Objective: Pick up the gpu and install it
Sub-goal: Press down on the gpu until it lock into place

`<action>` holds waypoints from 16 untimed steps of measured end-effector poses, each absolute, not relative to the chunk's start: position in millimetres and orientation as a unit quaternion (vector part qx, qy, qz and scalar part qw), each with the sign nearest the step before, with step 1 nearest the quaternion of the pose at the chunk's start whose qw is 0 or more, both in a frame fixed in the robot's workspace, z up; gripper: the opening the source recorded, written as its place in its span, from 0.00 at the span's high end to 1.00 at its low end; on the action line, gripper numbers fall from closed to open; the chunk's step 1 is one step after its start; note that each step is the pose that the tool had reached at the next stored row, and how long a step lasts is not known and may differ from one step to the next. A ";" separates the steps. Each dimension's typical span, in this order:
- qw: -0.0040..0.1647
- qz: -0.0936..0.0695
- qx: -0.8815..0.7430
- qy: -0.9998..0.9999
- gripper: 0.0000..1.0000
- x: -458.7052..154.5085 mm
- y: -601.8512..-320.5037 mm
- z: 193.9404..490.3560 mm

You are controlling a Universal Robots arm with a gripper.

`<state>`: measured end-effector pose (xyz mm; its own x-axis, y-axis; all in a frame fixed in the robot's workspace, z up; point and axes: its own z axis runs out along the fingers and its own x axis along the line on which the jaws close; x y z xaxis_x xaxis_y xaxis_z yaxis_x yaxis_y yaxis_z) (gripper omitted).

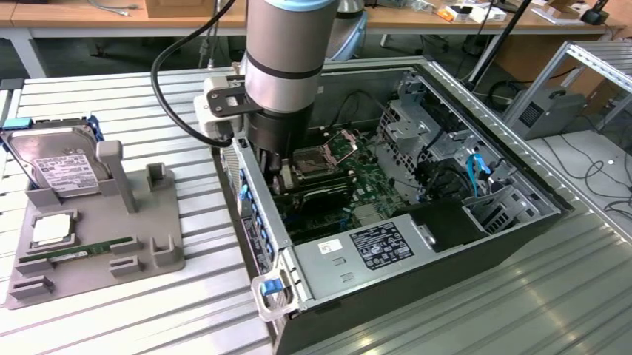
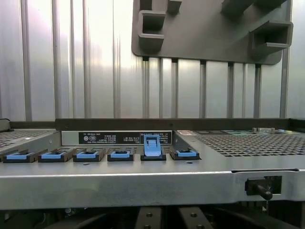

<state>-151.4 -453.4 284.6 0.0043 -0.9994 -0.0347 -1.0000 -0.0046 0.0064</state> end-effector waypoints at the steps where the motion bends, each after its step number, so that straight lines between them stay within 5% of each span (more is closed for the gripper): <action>1: 0.010 0.015 -0.708 0.706 0.89 -152.7 -453.4 284.7; 16: 0.010 0.015 -0.709 0.704 0.89 -145.8 -445.7 280.9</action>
